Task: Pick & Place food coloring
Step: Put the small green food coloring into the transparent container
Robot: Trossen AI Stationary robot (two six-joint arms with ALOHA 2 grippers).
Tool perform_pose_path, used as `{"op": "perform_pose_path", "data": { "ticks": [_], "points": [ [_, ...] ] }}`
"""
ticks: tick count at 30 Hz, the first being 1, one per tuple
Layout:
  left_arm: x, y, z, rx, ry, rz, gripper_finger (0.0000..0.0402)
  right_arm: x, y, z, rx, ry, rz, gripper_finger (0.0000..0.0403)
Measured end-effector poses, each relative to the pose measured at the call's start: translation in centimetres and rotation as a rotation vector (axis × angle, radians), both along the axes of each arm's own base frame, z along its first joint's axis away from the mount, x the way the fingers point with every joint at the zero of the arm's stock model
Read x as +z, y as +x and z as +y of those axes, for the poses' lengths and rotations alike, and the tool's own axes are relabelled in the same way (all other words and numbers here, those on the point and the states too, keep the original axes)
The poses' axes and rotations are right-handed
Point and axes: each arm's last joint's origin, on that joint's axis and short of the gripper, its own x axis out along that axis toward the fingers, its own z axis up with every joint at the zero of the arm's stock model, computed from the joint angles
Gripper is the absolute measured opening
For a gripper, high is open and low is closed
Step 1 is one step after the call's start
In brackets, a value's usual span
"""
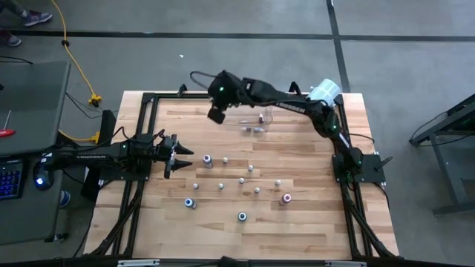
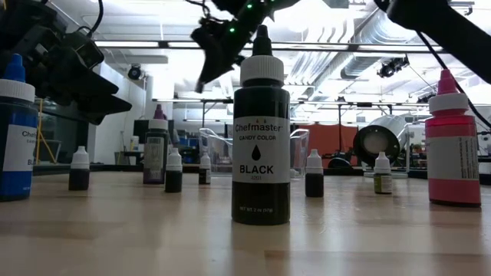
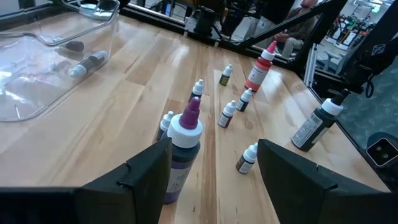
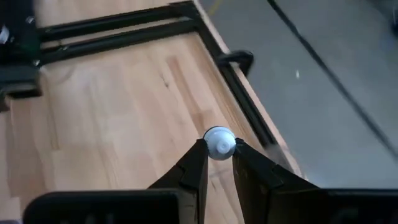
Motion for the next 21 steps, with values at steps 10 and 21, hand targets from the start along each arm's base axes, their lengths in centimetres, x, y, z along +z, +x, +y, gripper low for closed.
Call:
{"op": "perform_pose_path", "data": {
  "ticks": [10,21],
  "points": [
    [0.0,0.0,0.0,0.001,0.0,0.0,0.0234,-0.3,-4.0,-2.6,-0.234,0.2,0.164,0.0057],
    [0.0,0.0,0.0,0.002,0.0,0.0,0.0234,-1.1,-5.8,-3.1,-0.313,0.279,0.305,0.0057]
  ]
}}
